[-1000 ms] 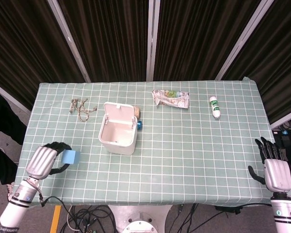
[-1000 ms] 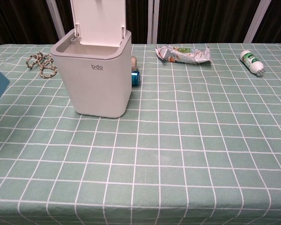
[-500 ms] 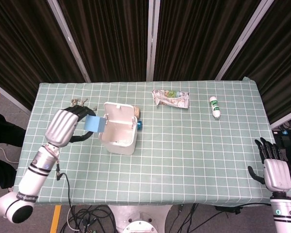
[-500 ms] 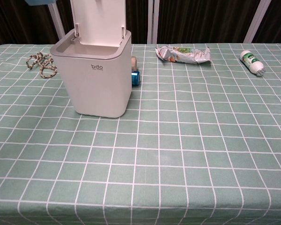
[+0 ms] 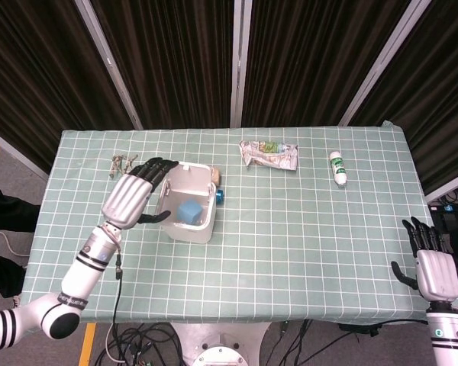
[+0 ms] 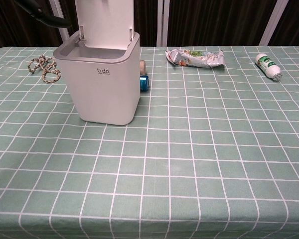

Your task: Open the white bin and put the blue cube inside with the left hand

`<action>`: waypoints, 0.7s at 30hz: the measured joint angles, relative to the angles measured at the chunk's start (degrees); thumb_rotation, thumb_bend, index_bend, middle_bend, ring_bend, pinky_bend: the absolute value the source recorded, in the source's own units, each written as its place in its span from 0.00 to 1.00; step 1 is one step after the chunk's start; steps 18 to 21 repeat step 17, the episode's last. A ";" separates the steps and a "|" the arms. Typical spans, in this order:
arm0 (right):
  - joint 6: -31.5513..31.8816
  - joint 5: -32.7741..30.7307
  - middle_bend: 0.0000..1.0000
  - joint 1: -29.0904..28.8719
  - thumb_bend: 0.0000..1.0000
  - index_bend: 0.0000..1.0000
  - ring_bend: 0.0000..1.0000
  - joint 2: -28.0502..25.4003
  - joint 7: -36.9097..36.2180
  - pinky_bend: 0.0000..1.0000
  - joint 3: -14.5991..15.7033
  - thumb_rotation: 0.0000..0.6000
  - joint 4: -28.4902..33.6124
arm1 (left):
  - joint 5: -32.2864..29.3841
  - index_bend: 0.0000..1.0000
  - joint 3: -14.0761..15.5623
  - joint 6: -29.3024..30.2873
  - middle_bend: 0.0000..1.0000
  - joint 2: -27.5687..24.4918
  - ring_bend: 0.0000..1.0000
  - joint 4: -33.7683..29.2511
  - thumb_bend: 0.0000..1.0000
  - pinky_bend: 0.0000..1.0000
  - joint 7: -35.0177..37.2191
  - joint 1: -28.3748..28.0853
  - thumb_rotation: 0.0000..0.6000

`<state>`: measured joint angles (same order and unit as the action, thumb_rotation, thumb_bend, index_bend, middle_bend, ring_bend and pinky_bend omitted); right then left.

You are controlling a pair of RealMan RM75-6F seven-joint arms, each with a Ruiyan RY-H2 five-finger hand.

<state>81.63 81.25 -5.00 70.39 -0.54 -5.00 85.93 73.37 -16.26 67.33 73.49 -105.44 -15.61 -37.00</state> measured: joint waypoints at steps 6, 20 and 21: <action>0.38 0.31 0.00 0.24 0.24 0.00 0.00 0.11 -0.64 0.00 0.16 1.00 -0.37 | 3.04 0.14 4.11 7.33 0.16 -3.40 0.10 -2.06 0.13 0.27 -1.72 6.32 1.00; 1.37 1.19 0.00 0.46 0.24 0.00 0.00 0.42 1.07 0.00 0.42 1.00 0.90 | 8.65 0.14 18.08 21.97 0.16 -4.65 0.08 10.62 0.09 0.19 1.19 25.24 1.00; 1.37 1.19 0.00 0.46 0.24 0.00 0.00 0.42 1.07 0.00 0.42 1.00 0.90 | 8.65 0.14 18.08 21.97 0.16 -4.65 0.08 10.62 0.09 0.19 1.19 25.24 1.00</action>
